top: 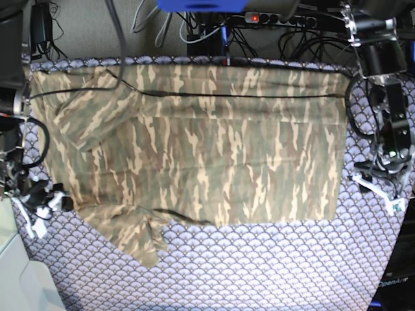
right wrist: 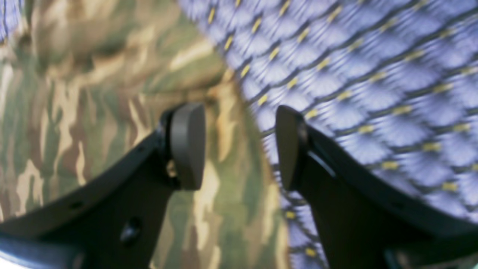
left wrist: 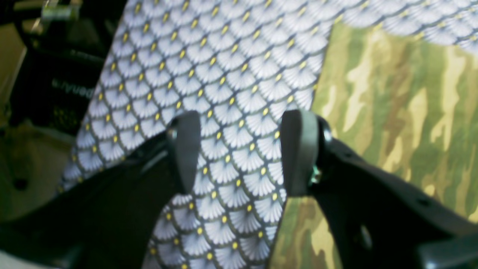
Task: Fold the T-shirt properly
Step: 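Move both grippers to the shirt's side edges near the hem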
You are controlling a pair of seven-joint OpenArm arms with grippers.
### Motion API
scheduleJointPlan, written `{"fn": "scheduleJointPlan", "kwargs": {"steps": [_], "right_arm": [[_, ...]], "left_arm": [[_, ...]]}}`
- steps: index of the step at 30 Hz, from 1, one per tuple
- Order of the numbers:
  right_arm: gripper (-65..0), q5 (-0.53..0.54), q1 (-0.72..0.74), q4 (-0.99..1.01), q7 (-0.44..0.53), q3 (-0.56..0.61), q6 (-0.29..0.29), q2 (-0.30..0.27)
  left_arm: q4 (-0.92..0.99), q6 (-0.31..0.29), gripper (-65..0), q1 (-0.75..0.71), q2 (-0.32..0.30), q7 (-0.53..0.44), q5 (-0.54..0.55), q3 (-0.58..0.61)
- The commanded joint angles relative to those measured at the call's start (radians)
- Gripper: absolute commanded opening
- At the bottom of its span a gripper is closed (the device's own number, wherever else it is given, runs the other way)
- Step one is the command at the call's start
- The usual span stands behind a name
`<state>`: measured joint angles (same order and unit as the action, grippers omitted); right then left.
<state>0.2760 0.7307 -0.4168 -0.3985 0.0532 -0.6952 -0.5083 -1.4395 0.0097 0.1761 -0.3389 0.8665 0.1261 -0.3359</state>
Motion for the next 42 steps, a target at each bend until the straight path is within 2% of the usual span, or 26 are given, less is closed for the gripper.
{"fn": "scheduleJointPlan", "kwargs": {"steps": [1, 5, 9, 10, 12, 15, 18, 19, 32, 42], "right_arm": [[-33.5, 0.021, 0.045, -0.021, 0.045, -0.003, -0.003, -0.014], [-33.5, 0.021, 0.028, -0.021, 0.069, -0.005, -0.003, -0.008], [-33.5, 0.021, 0.002, -0.020, 0.122, -0.003, -0.003, 0.000], [-33.5, 0.021, -0.004, -0.018, 0.129, -0.003, 0.010, 0.001], [-33.5, 0.021, -0.018, -0.018, 0.152, -0.003, 0.079, 0.009], [-33.5, 0.021, -0.029, -0.018, 0.174, -0.003, 0.122, 0.012], [-33.5, 0.021, -0.033, -0.018, 0.204, -0.005, 0.202, 0.013], [-33.5, 0.021, -0.033, -0.018, 0.210, -0.005, 0.210, 0.015], [-33.5, 0.021, -0.061, -0.017, 0.210, -0.003, 0.213, 0.044], [-33.5, 0.021, -0.063, -0.017, 0.214, -0.003, 0.223, 0.041]], "left_arm": [[-0.036, 0.000, -31.6, 0.024, -0.006, -0.023, -0.006, -0.018], [-0.045, -0.004, -31.6, 0.000, 0.024, -0.023, -0.006, -0.047], [-0.047, -0.004, -31.6, -0.005, 0.027, -0.028, -0.003, -0.047], [-0.048, -0.004, -31.6, -0.005, 0.027, -0.030, -0.001, -0.047], [-0.063, -0.006, -31.6, -0.016, 0.027, -0.025, 0.002, -0.047], [-0.100, -0.006, -31.6, -0.042, 0.025, -0.026, 0.002, -0.047], [-0.122, -0.006, -31.6, -0.051, 0.025, -0.026, -0.001, -0.047], [-0.122, -0.006, -31.6, -0.051, 0.025, -0.025, 0.001, -0.047], [-0.120, -0.006, -31.6, -0.079, 0.027, -0.033, 0.002, -0.047], [-0.120, -0.006, -31.6, -0.112, 0.028, -0.034, 0.002, -0.048]]}}
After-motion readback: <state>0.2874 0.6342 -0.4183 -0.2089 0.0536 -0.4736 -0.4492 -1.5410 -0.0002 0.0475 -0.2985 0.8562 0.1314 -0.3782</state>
